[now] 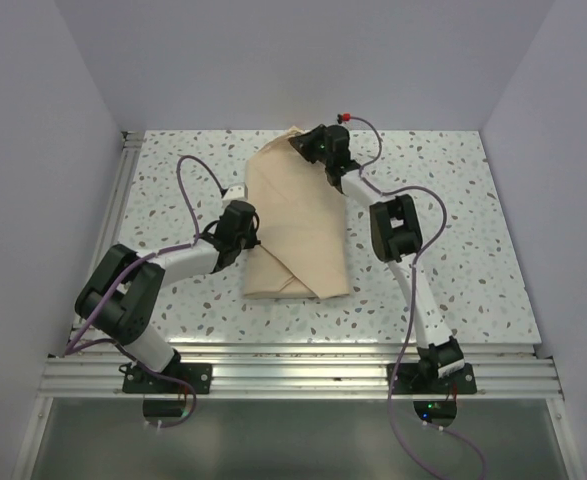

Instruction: Prepare the surgical pack

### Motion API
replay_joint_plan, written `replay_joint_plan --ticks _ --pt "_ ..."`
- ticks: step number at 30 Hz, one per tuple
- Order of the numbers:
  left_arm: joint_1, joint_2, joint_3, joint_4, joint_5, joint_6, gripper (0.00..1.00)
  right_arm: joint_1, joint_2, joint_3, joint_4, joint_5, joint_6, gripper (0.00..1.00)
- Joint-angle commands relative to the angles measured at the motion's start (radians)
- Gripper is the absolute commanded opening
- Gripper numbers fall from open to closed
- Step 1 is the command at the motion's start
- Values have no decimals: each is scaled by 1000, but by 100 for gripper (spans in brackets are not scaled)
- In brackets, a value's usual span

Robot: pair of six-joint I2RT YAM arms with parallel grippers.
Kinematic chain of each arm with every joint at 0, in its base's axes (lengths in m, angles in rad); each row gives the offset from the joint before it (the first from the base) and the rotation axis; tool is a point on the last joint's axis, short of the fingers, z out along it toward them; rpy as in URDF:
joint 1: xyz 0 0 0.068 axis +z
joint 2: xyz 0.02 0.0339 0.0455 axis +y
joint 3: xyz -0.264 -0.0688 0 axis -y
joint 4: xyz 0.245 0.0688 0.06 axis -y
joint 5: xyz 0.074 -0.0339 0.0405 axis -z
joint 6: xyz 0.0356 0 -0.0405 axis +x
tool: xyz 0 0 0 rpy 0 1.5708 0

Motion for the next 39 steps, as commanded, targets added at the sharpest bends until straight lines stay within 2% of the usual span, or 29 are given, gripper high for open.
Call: replay_joint_plan --ticks 1,2,3,6,7,9,10,13,15,17,18,21,22,23,25,27,28,29,32,35,39 --pt "-9 -17 -2 -23 -33 6 5 -25 -113 51 34 75 -60 20" --pt "-11 -23 -2 -28 -41 6 7 -27 -125 42 35 64 -76 22" --pt "-9 -27 -3 -34 -52 4 9 -33 -143 31 34 37 -88 28" --pt "-9 -61 -6 -44 -65 6 22 -54 -229 -76 60 -9 -116 32" --pt "-8 -75 -5 -49 -69 4 30 -68 -283 -111 63 -43 -128 33" --pt "-1 -89 4 -61 -66 10 39 -82 -333 -225 89 -77 -142 37" --pt "8 -105 11 -70 -67 12 48 -99 -363 -300 97 -119 -156 38" --pt "38 -138 41 -101 -67 23 59 -137 -456 -444 146 -202 -182 42" --pt "70 -150 72 -104 -53 32 60 -157 -522 -507 147 -291 -190 40" --pt "94 -150 95 -104 -24 41 59 -183 -568 -616 155 -345 -197 34" --pt "118 -144 119 -95 24 47 58 -191 -611 -657 163 -355 -199 26" --pt "156 -69 190 -84 129 63 45 -218 -680 -777 147 -407 -223 13" --pt "163 -51 207 -75 155 75 36 -220 -691 -826 144 -419 -229 10" --pt "169 -31 224 -69 175 79 32 -223 -700 -846 141 -428 -237 4" --pt "178 35 282 -63 209 92 21 -225 -714 -895 137 -454 -257 0" --pt "189 104 337 -52 255 98 13 -225 -710 -920 140 -467 -263 0" --pt "192 127 354 -48 279 96 5 -225 -696 -941 149 -492 -256 0" --pt "196 150 369 -37 308 96 0 -226 -690 -951 166 -499 -251 0" --pt "204 226 409 9 422 80 0 -225 -665 -988 202 -525 -234 0" --pt "213 269 400 37 431 54 0 -225 -662 -1063 277 -525 -214 0" --pt "256 310 367 60 408 6 0 -226 -628 -1095 279 -525 -228 0"
